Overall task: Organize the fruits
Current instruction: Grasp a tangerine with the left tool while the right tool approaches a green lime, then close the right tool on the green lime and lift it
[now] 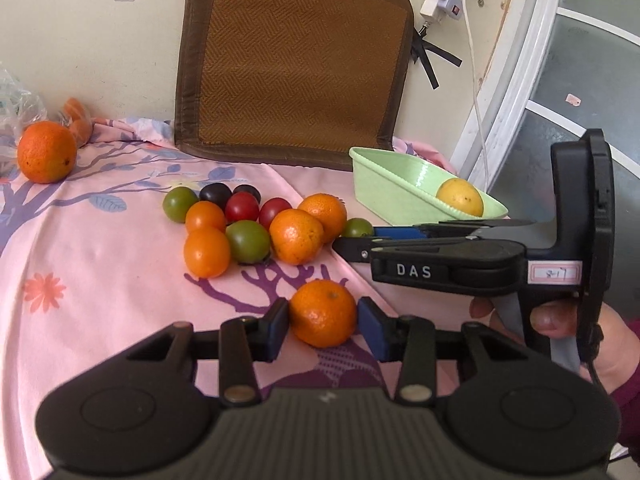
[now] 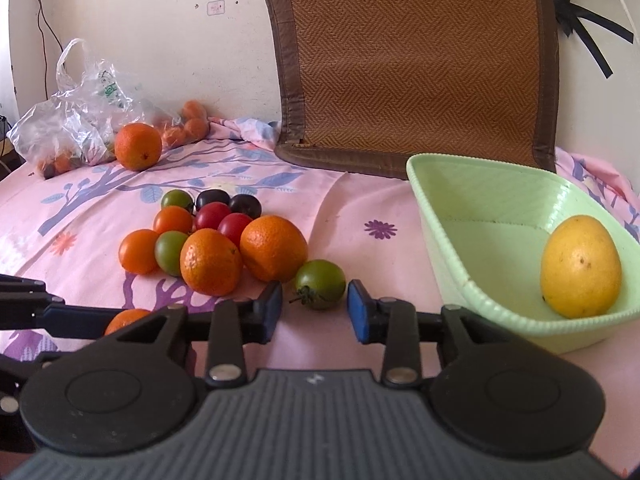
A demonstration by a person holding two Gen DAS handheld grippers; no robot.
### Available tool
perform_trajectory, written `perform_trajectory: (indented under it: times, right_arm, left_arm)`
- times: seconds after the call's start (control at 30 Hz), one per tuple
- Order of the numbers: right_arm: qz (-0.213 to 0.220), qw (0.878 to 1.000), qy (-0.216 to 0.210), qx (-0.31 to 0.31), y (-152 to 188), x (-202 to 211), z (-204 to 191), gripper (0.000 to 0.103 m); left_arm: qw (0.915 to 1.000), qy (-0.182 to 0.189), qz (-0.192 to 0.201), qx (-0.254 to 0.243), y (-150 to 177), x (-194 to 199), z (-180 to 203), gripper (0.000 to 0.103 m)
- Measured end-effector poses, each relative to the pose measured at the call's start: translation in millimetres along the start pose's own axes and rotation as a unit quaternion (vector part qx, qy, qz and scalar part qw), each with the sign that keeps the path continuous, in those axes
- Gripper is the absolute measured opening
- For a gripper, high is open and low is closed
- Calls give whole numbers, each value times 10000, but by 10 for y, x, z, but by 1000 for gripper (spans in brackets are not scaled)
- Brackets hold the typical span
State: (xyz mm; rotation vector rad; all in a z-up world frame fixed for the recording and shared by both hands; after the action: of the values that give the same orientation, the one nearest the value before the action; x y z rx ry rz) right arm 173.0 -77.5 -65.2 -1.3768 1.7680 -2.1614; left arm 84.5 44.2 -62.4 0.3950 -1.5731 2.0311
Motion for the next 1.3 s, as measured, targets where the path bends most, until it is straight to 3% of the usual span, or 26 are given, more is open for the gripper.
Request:
perform_trajectory:
  times: [0.33,0.47,0.67,0.93,1.3]
  right_arm:
    - [281,9987,424,71,18,126,-47,42]
    - [356,9958,631,552,-39,69,-174,57]
    - [392,9875,933,1208,-109,-44,-271,64]
    - [438,9673,1307,2127,-79,-44,-244,61]
    - [342,9707,1071,2124,-24,13,-212,56]
  left_arm:
    - [9999,20,47,97,4,22,-42,38]
    - [9999,25,67,93,4,30,-38,38]
    - [9997,27,87,207,2,43,-75,38]
    - [9995,73,123,276,-9,48,-94,38]
    - [9997,85,125,201,-4,45,-64,38]
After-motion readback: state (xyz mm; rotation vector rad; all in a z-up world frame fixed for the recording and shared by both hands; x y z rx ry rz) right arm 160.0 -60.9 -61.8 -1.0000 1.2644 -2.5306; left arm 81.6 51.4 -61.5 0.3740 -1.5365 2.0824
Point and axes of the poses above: each gripper's, at about its wrist camera, not at the fingertips, and x roughly against the way its jaws point, z to its right, y to its underside, the point moved 6 cm from there along -x, roughly the way its jaws point, and after that the axes turned 1 degree about z, right-handed, at the moved point
